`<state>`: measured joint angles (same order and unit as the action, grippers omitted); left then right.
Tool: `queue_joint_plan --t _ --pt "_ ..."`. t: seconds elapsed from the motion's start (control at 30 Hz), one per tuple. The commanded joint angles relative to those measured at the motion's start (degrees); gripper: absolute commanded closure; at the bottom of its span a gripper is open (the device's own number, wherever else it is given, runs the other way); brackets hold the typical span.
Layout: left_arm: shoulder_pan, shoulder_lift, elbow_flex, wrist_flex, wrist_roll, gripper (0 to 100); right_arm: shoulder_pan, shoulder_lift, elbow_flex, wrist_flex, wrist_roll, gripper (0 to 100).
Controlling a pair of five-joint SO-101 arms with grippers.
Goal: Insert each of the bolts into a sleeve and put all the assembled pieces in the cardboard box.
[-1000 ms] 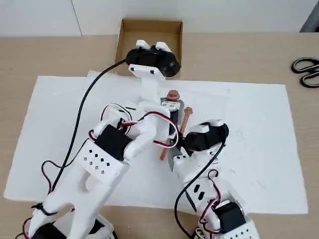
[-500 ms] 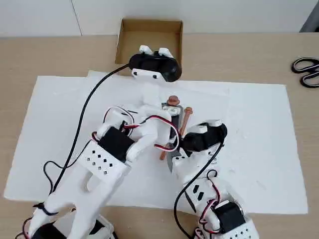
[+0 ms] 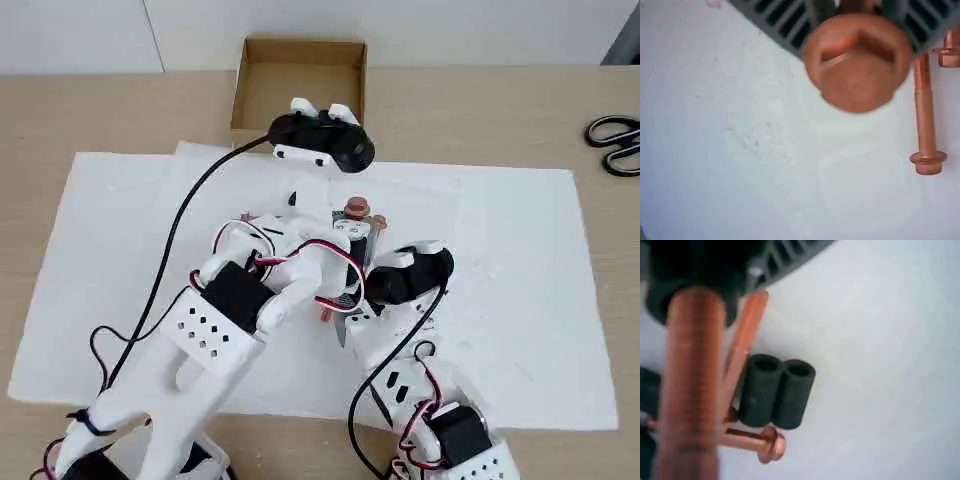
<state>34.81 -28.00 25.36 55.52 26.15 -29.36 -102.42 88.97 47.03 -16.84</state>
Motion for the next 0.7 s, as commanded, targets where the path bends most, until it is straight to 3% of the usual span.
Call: queue_joint_plan --t 0.0,0.67 --pt "0.26 -1.76 0.04 -0.7 -0.53 99 -0.75 -0.66 -0.62 -1.89 -0.35 99.5" --pt "-1.85 -1.67 1.8 -0.62 -0.53 99 -0.92 -1.54 -0.62 -1.71 -0.09 99.5"
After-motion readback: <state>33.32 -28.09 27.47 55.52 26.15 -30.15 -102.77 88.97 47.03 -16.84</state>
